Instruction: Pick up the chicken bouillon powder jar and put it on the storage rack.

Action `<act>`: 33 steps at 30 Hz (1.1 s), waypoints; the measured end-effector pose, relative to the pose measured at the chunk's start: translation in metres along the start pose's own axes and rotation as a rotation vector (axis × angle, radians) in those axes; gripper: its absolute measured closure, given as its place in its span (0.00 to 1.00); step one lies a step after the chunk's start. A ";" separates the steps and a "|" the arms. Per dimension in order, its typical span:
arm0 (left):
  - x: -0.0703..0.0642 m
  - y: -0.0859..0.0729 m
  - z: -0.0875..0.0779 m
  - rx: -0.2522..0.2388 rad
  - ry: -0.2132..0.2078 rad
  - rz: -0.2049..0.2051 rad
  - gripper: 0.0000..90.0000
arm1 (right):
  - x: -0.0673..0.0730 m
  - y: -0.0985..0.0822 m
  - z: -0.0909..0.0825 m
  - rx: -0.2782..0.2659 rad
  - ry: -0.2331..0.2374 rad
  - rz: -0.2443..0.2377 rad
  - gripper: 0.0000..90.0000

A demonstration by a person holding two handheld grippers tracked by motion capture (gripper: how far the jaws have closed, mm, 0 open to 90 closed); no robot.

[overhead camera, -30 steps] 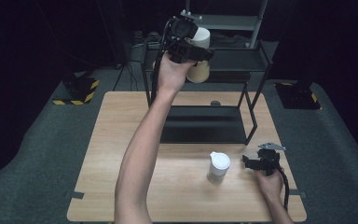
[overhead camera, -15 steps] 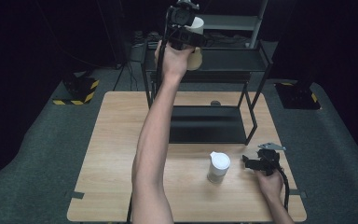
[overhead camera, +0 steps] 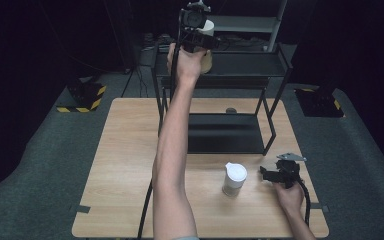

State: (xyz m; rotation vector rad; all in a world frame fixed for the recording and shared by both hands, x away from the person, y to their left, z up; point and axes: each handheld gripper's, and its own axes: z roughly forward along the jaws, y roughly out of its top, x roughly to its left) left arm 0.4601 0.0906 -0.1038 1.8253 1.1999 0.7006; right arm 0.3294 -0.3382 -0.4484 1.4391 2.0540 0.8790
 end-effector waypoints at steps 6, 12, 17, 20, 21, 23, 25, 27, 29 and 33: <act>0.002 -0.002 0.002 -0.001 -0.005 0.015 0.39 | 0.000 0.000 0.000 0.000 0.000 0.000 0.08; 0.008 -0.005 0.002 -0.007 -0.028 0.009 0.39 | 0.000 0.000 0.000 0.000 0.000 -0.001 0.08; 0.010 -0.003 0.003 -0.001 -0.033 0.012 0.39 | 0.000 0.000 0.000 0.000 0.000 -0.001 0.08; 0.010 -0.004 0.003 -0.002 -0.034 0.013 0.38 | 0.000 0.000 0.000 0.000 0.000 -0.001 0.08; 0.010 -0.004 0.003 -0.001 -0.034 0.012 0.38 | 0.000 0.000 0.000 0.000 0.000 -0.001 0.08; 0.011 -0.003 0.004 0.012 -0.044 0.012 0.35 | 0.000 0.000 0.000 0.000 0.000 -0.001 0.08; 0.012 -0.003 0.005 0.016 -0.049 0.005 0.23 | 0.000 0.000 0.000 0.000 0.000 -0.001 0.08; 0.010 -0.007 0.004 0.003 -0.041 0.012 0.16 | 0.000 0.000 0.000 0.000 0.000 -0.001 0.08; 0.009 -0.009 0.004 0.003 -0.044 0.015 0.10 | 0.000 0.000 0.000 0.000 0.000 -0.001 0.08; 0.006 -0.012 0.003 0.006 -0.041 0.025 0.04 | 0.000 0.000 0.000 0.000 0.001 0.000 0.08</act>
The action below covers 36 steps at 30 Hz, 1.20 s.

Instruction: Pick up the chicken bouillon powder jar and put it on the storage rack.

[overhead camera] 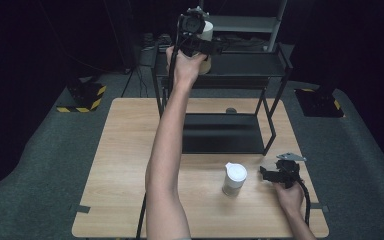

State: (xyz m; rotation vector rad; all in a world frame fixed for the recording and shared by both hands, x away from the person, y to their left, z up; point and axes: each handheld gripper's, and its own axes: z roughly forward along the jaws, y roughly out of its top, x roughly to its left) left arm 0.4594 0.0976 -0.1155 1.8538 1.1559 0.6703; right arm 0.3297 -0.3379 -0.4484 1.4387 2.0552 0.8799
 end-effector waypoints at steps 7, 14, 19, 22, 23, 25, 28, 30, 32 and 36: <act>-0.001 -0.011 -0.010 -0.011 -0.011 0.004 0.02 | 0.000 0.000 0.000 -0.001 0.000 -0.002 0.08; 0.004 -0.023 -0.021 -0.024 -0.026 0.002 0.02 | 0.000 0.000 0.000 -0.001 -0.001 -0.002 0.08; 0.006 -0.032 -0.028 -0.025 -0.039 0.007 0.02 | 0.000 0.000 0.000 -0.001 -0.001 0.000 0.08; 0.007 -0.039 -0.032 -0.030 -0.049 0.005 0.02 | 0.000 0.000 0.000 -0.001 -0.001 0.000 0.08; 0.007 -0.041 -0.034 -0.029 -0.052 0.004 0.02 | 0.000 0.000 0.000 0.000 -0.001 0.000 0.08; 0.007 -0.045 -0.038 -0.030 -0.055 0.007 0.02 | 0.000 0.000 0.000 0.000 -0.001 0.000 0.08; 0.006 -0.053 -0.045 -0.035 -0.065 0.011 0.02 | 0.000 0.000 0.000 0.000 -0.001 0.001 0.08; 0.006 -0.058 -0.050 -0.037 -0.070 0.018 0.03 | 0.000 0.000 0.000 -0.001 -0.001 0.000 0.08; 0.006 -0.062 -0.053 -0.040 -0.075 0.025 0.03 | 0.001 0.000 0.000 -0.001 -0.001 0.002 0.08; 0.006 -0.073 -0.059 -0.044 -0.090 0.034 0.03 | 0.001 0.000 0.000 -0.001 -0.001 0.003 0.08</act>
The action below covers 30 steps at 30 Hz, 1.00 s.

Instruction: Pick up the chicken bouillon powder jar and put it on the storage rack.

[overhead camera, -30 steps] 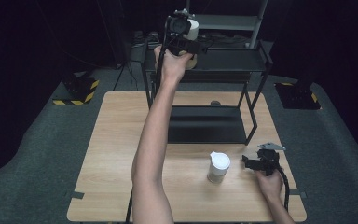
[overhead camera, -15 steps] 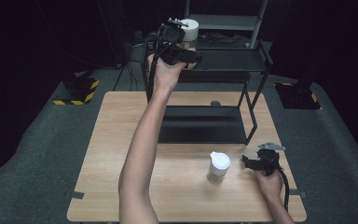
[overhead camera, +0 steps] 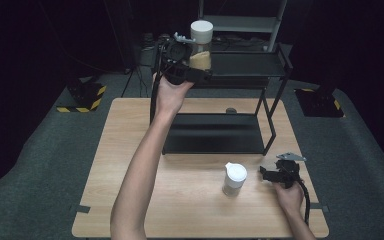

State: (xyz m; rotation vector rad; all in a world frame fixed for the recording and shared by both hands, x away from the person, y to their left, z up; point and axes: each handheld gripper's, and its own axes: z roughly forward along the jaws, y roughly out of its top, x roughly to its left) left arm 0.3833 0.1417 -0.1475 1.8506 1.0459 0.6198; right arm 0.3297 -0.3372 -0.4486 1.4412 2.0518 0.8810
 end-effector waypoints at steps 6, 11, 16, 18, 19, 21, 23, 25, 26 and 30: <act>0.000 -0.014 -0.003 -0.002 -0.019 0.003 0.03 | 0.000 0.000 0.000 0.000 -0.001 0.002 0.08; 0.000 -0.025 -0.005 -0.008 -0.032 -0.003 0.03 | 0.000 0.000 0.000 0.000 -0.001 0.001 0.08; -0.004 -0.038 -0.006 -0.003 -0.043 0.015 0.03 | 0.000 0.000 0.000 0.001 -0.001 0.000 0.08; -0.004 -0.040 -0.005 -0.001 -0.044 0.017 0.03 | 0.000 0.000 0.000 0.001 -0.002 -0.001 0.08; -0.004 -0.044 -0.005 -0.001 -0.051 0.014 0.03 | 0.000 0.000 0.000 0.001 -0.002 -0.002 0.08; -0.003 -0.048 -0.004 -0.001 -0.057 0.012 0.03 | 0.000 0.000 0.000 0.001 -0.001 -0.001 0.08; -0.003 -0.052 -0.004 0.001 -0.058 0.013 0.03 | 0.000 0.000 0.000 0.001 -0.002 -0.001 0.08; -0.003 -0.056 -0.004 0.003 -0.055 0.016 0.03 | 0.000 0.000 0.000 0.001 -0.002 -0.001 0.08; -0.003 -0.059 -0.004 0.005 -0.056 0.017 0.03 | 0.000 0.000 0.000 0.001 -0.001 -0.001 0.08; -0.003 -0.071 -0.002 0.010 -0.062 0.015 0.03 | 0.000 0.000 0.000 0.001 -0.002 -0.001 0.08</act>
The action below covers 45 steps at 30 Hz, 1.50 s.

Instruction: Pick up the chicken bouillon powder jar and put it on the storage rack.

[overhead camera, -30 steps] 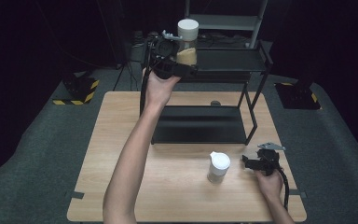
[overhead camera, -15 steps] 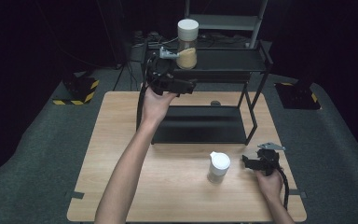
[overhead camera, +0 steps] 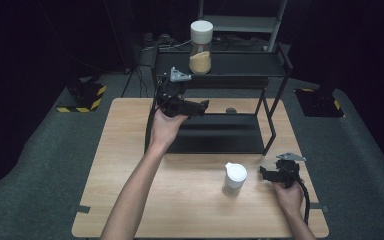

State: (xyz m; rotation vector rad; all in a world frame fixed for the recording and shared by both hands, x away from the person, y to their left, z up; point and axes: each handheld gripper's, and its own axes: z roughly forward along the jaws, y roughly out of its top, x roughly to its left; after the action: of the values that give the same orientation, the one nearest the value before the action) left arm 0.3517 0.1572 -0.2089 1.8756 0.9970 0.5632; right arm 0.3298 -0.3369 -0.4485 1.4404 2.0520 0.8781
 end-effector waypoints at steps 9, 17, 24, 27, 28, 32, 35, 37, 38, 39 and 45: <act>0.002 -0.020 0.003 0.004 -0.008 -0.007 0.03 | 0.000 0.000 0.000 0.000 0.000 0.000 0.08; 0.004 -0.038 0.005 0.009 -0.004 -0.019 0.03 | 0.000 0.000 0.000 0.000 -0.001 0.001 0.08; 0.004 -0.050 0.008 0.014 -0.007 -0.021 0.03 | 0.000 0.000 0.000 0.000 -0.001 0.001 0.08; 0.003 -0.054 0.008 0.016 -0.004 -0.018 0.04 | 0.000 0.000 0.000 0.000 -0.001 0.001 0.08; 0.003 -0.056 0.009 0.018 -0.005 -0.017 0.04 | 0.000 0.000 0.000 0.000 -0.001 0.001 0.08; 0.002 -0.063 0.011 0.021 -0.004 -0.017 0.04 | 0.000 0.000 0.000 0.000 -0.001 0.001 0.08; 0.002 -0.068 0.012 0.024 -0.003 -0.018 0.04 | 0.000 0.000 0.000 0.000 -0.001 0.001 0.08; 0.002 -0.073 0.014 0.026 -0.002 -0.020 0.04 | 0.000 0.000 0.000 0.000 -0.001 0.001 0.08; 0.001 -0.074 0.015 0.027 -0.001 -0.022 0.04 | 0.000 0.000 0.000 0.000 -0.001 0.001 0.08; 0.001 -0.076 0.015 0.029 -0.001 -0.023 0.04 | 0.000 0.000 0.000 0.000 -0.001 0.001 0.08; 0.001 -0.088 0.019 0.033 0.003 -0.022 0.04 | 0.000 0.000 0.000 0.000 -0.001 0.001 0.08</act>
State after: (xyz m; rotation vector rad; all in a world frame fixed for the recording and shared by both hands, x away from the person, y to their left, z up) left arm 0.3296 0.1712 -0.2948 1.8916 1.0335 0.5401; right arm 0.3297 -0.3365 -0.4486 1.4415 2.0505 0.8774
